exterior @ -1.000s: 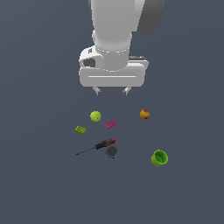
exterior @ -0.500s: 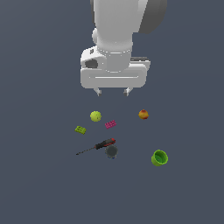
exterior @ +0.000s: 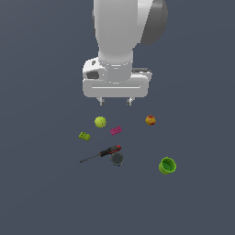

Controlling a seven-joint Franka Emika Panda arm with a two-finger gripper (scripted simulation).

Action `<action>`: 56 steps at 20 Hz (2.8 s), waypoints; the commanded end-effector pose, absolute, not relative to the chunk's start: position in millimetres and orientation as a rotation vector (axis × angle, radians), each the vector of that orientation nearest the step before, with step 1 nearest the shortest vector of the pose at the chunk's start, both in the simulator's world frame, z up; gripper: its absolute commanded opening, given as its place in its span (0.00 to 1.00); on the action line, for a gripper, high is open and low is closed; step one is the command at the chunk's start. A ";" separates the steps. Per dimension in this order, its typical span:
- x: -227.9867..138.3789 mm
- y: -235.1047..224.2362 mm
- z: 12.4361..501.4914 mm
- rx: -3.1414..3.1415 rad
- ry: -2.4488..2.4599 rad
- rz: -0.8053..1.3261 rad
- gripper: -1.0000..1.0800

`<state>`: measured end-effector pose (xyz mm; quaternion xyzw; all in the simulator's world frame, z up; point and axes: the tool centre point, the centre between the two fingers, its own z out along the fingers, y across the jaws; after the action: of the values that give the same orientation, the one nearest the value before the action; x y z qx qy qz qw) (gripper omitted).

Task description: Pick up a designated object from a clutter of objects.

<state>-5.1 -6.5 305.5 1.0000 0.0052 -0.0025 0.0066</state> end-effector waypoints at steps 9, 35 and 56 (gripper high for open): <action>-23.8 -39.7 229.5 3.135 -0.201 -0.006 0.96; -117.8 -101.5 92.4 3.063 -0.698 0.000 0.96; -118.9 -101.3 46.5 3.062 -0.699 0.000 0.96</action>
<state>-119.1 -101.3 48.3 0.9750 -0.2224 -0.0006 0.0003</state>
